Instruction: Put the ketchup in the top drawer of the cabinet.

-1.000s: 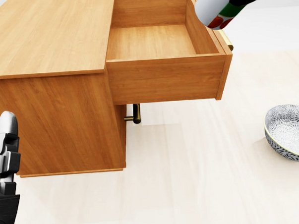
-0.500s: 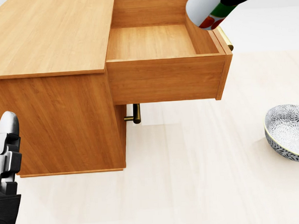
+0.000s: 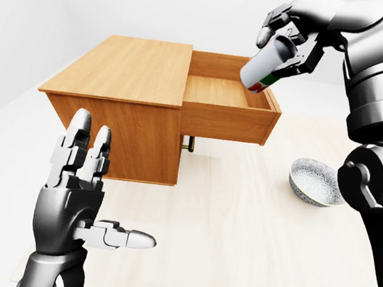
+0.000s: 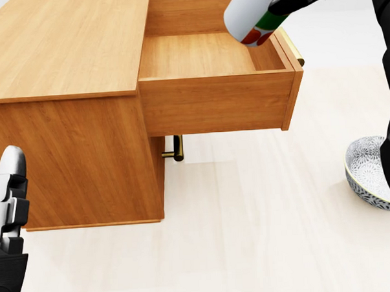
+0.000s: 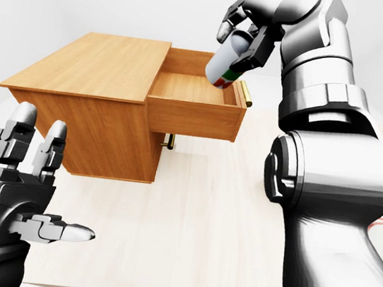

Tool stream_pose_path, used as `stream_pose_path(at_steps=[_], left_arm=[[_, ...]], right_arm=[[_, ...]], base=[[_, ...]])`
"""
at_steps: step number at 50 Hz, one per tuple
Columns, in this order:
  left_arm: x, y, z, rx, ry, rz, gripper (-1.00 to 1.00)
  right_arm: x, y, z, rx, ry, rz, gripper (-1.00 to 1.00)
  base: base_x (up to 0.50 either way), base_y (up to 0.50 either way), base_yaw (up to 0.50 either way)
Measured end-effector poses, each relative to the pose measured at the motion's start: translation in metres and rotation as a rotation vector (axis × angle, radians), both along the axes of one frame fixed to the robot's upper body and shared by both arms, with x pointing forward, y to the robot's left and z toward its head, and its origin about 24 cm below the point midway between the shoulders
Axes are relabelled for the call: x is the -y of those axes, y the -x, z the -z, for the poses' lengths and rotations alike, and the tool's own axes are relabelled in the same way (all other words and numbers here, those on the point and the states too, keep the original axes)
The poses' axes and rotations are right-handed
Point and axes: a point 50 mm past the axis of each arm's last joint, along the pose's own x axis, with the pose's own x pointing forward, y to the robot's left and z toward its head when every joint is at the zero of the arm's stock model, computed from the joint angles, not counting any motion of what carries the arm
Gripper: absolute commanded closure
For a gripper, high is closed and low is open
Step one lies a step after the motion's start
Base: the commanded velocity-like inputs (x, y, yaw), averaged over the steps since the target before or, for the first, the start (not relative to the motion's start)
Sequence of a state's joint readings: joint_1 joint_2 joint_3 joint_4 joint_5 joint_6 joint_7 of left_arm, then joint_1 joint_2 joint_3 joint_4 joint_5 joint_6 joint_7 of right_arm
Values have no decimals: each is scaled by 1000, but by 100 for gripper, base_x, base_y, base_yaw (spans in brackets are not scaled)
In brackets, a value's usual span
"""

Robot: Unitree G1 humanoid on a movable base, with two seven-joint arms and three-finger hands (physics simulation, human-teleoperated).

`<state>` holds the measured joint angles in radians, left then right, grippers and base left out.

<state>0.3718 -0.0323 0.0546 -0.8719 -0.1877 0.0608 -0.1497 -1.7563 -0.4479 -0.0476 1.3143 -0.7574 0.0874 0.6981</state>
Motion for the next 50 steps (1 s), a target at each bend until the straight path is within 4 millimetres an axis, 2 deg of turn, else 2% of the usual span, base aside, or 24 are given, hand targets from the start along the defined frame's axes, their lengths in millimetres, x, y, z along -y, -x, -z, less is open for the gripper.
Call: stream_pose_path(at_steps=[25,50], left_arm=[[-1,0,0,-1,5,1,-100],[0,-1,2,-5,1,4,-100]], right_arm=[[-11,-9,30,-85,37,-12,100],[-22,-9,31,-88,81,-26,100]], base=[[0,0,0],[0,0,0]])
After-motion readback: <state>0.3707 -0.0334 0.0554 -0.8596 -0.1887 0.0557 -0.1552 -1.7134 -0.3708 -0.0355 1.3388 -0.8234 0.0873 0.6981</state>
